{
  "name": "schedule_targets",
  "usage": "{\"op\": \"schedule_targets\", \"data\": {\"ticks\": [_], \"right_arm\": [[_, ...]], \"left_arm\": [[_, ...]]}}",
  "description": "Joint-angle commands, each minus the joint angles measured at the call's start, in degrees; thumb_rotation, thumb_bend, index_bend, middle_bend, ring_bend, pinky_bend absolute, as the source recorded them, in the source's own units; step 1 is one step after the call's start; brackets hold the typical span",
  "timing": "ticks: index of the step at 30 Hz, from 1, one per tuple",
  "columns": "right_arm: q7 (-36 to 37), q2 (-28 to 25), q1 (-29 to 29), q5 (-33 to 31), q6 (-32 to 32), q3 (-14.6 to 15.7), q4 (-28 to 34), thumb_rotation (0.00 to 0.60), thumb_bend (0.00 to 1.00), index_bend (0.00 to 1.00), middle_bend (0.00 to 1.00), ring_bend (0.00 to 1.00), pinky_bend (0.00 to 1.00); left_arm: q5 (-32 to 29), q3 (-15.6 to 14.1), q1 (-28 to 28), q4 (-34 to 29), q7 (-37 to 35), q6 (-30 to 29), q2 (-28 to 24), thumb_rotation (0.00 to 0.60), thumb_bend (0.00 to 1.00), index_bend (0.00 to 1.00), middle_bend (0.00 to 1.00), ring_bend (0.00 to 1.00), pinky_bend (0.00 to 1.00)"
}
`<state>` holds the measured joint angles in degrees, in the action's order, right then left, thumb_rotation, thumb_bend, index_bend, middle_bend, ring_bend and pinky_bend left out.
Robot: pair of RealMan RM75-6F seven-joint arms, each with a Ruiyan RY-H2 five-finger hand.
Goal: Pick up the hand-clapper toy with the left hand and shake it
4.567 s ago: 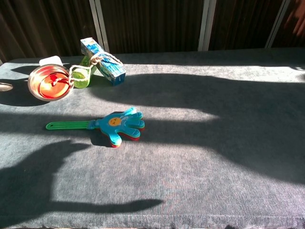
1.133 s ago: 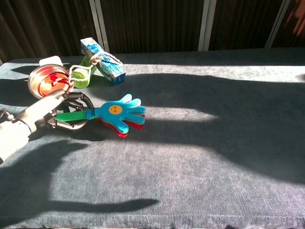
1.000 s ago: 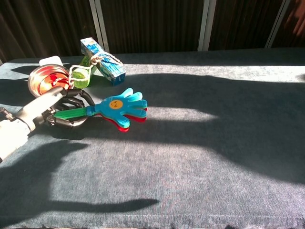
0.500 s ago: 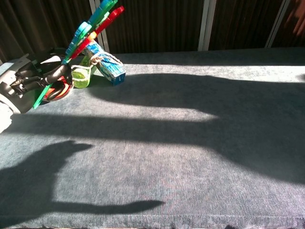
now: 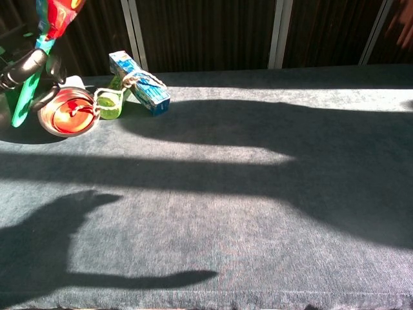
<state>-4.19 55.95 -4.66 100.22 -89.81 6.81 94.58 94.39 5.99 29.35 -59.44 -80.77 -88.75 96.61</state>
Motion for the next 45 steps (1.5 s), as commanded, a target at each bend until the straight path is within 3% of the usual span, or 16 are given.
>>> {"op": "schedule_targets", "data": {"ticks": [1,6,10,16,19,21,23,29,33,36,45], "right_arm": [[0.0,0.0,0.1,0.0,0.4,0.1,0.0,0.600,0.19,0.00,0.00,0.00,0.00],[-0.2,0.1,0.1,-0.1,0.4,0.0,0.1,0.600,0.19,0.00,0.00,0.00,0.00],[-0.2,0.1,0.1,-0.1,0.4,0.0,0.1,0.600,0.19,0.00,0.00,0.00,0.00],[0.1,-0.1,0.1,0.0,0.2,0.0,0.1,0.600,0.19,0.00,0.00,0.00,0.00],[0.2,-0.1,0.0,0.2,0.1,0.1,0.2,0.600,0.19,0.00,0.00,0.00,0.00],[0.2,-0.2,0.0,0.3,-0.1,0.2,0.2,0.600,0.19,0.00,0.00,0.00,0.00],[0.2,-0.1,0.0,0.2,0.0,0.1,0.1,0.600,0.19,0.00,0.00,0.00,0.00],[-0.6,0.3,0.3,-0.1,1.0,0.2,0.2,0.600,0.20,0.00,0.00,0.00,0.00],[-0.7,0.3,0.3,-0.5,0.9,-0.1,0.2,0.600,0.19,0.00,0.00,0.00,0.00],[-0.7,0.3,0.4,-0.4,1.2,0.0,0.2,0.600,0.19,0.00,0.00,0.00,0.00],[-0.1,0.0,0.3,-0.1,0.6,0.0,0.2,0.600,0.19,0.00,0.00,0.00,0.00]], "left_arm": [[5.8,-7.0,0.0,10.6,9.5,1.9,3.1,0.600,0.70,0.80,0.72,0.56,0.89],[8.2,-10.3,1.8,13.3,11.6,4.7,2.9,0.600,0.70,0.80,0.72,0.56,0.89],[7.2,-9.1,3.1,8.4,5.9,3.3,0.2,0.600,0.69,0.80,0.72,0.56,0.89],[2.7,-3.8,3.3,-2.6,-5.2,-2.1,-6.2,0.600,0.69,0.80,0.72,0.56,0.89],[-4.9,2.8,1.4,-9.9,-13.6,-4.9,-8.2,0.600,0.69,0.80,0.72,0.56,0.89],[-9.5,6.7,0.3,-12.5,-13.9,-5.8,-8.7,0.600,0.70,0.80,0.72,0.56,0.89],[-10.2,7.5,0.0,-12.6,-12.1,-5.6,-8.9,0.600,0.70,0.80,0.72,0.56,0.89],[-2.6,0.7,1.0,-4.3,-1.0,-2.8,-5.6,0.600,0.71,0.80,0.72,0.56,0.89],[6.0,-7.7,3.8,3.2,8.1,3.4,-4.2,0.600,0.69,0.80,0.72,0.55,0.89],[8.9,-11.0,5.8,5.1,14.1,8.4,-3.9,0.600,0.69,0.80,0.72,0.55,0.89],[3.6,-8.5,7.5,2.1,14.3,13.1,-3.9,0.600,0.69,0.80,0.72,0.55,0.89]]}}
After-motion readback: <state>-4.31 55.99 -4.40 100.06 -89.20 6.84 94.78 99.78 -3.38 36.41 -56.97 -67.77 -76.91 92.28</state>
